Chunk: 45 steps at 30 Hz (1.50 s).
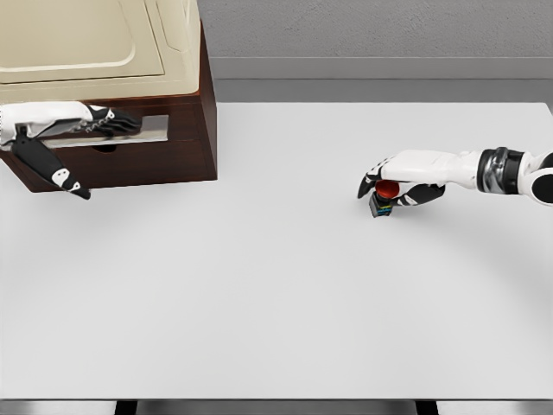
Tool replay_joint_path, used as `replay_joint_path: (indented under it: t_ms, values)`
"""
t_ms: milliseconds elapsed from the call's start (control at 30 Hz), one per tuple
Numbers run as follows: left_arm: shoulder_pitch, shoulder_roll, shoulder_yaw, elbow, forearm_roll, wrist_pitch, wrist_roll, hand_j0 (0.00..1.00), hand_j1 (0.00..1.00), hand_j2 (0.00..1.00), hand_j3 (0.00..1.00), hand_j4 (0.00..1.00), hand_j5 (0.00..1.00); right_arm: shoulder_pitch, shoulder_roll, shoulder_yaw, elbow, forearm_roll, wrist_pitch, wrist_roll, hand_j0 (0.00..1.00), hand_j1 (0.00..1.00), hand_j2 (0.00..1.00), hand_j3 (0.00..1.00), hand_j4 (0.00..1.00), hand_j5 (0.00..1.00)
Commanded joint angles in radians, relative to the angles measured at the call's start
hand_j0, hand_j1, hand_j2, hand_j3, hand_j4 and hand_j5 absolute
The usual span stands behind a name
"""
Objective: Open the cabinet drawer with left arm, and place a switch into the drawer with right arm
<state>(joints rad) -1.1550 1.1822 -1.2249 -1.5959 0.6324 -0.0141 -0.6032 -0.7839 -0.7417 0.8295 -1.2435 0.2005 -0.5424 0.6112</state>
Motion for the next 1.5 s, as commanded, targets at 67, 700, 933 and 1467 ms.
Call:
replay_joint_path:
  t_ms: [67, 700, 933, 1467]
  values:
    - [0.043, -0.003, 0.074, -0.001, -0.022, 0.003, -0.008, 1.00, 1.00, 1.00, 1.00, 1.00, 1.00, -0.002, -0.001, -0.001, 0.004, -0.006, 0.001, 0.000, 0.62, 0.62, 0.62, 0.62, 0.62, 0.62]
    - [0.061, 0.067, 0.073, -0.056, 0.012, 0.000, -0.008, 1.00, 1.00, 1.00, 1.00, 1.00, 1.00, -0.018, 0.016, 0.000, -0.004, -0.006, -0.005, 0.000, 0.55, 0.55, 0.55, 0.55, 0.55, 0.55]
    - [0.064, 0.057, 0.104, -0.035, 0.000, 0.000, -0.008, 1.00, 1.00, 1.00, 1.00, 1.00, 1.00, -0.046, 0.016, 0.000, -0.030, -0.009, -0.067, 0.000, 0.53, 0.53, 0.53, 0.53, 0.53, 0.53]
    - [0.101, 0.054, 0.108, -0.009, -0.003, 0.002, -0.008, 1.00, 1.00, 1.00, 1.00, 1.00, 1.00, -0.104, 0.012, 0.028, -0.131, -0.015, -0.067, 0.000, 0.53, 0.53, 0.53, 0.53, 0.53, 0.53]
